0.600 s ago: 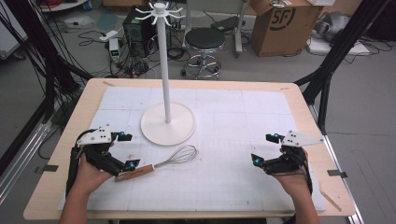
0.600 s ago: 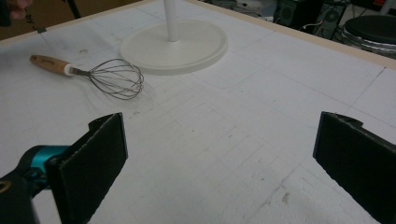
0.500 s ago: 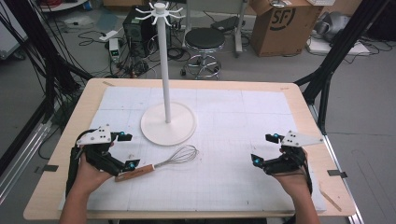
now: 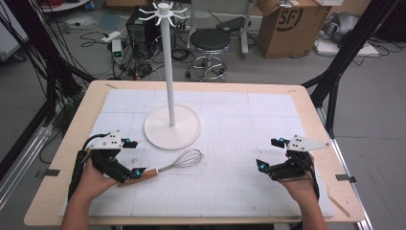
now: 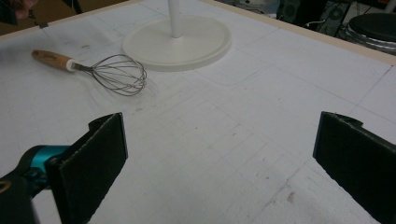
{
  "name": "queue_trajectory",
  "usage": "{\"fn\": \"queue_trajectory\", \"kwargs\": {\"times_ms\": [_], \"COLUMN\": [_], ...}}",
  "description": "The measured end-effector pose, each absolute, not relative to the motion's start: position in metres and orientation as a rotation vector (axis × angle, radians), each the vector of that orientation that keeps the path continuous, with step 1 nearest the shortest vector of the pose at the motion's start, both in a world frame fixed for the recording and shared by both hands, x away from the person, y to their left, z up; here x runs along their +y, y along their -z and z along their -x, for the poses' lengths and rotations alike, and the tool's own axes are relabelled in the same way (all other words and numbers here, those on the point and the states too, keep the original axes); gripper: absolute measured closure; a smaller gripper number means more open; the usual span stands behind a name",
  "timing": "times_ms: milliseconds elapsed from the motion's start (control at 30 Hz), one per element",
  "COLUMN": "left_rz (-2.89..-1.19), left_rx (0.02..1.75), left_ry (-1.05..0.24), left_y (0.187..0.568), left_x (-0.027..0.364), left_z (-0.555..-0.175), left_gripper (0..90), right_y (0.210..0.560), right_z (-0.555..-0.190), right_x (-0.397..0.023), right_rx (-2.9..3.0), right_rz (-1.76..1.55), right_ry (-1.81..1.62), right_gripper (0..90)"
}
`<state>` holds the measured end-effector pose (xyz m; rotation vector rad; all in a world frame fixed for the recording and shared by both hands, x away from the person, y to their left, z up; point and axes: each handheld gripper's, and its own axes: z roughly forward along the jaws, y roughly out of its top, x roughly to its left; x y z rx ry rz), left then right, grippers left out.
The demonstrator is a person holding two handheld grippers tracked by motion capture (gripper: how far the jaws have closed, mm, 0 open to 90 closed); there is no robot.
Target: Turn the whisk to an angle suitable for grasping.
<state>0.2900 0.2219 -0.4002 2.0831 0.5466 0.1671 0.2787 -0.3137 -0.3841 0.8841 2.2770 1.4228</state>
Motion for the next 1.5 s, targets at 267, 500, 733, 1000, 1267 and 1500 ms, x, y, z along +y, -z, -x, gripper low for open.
{"fn": "queue_trajectory", "kwargs": {"times_ms": [267,500,733,1000,1267,1500], "left_rz": [-2.218,-2.316,-2.383,-2.442,-2.474,-2.473], "left_rx": [0.543,0.52,0.485,0.459,0.426,0.415], "left_ry": [-0.131,-0.086,-0.044,-0.062,-0.09,-0.113], "left_y": [0.413,0.426,0.432,0.433,0.431,0.431], "left_x": [0.205,0.191,0.191,0.191,0.186,0.173], "left_z": [-0.293,-0.294,-0.295,-0.293,-0.291,-0.29], "left_gripper": [1.9,10.7,34.0,58.5,70.4,70.5], "right_y": [0.387,0.39,0.391,0.391,0.391,0.391], "right_z": [-0.279,-0.28,-0.28,-0.28,-0.28,-0.28], "right_x": [-0.311,-0.306,-0.303,-0.303,-0.304,-0.304], "right_rx": [2.294,2.31,2.324,2.324,2.324,2.325], "right_rz": [-0.885,-0.874,-0.862,-0.865,-0.861,-0.862], "right_ry": [-1.409,-1.389,-1.377,-1.37,-1.367,-1.37], "right_gripper": [1.7,1.7,1.7,1.7,1.7,1.7]}}
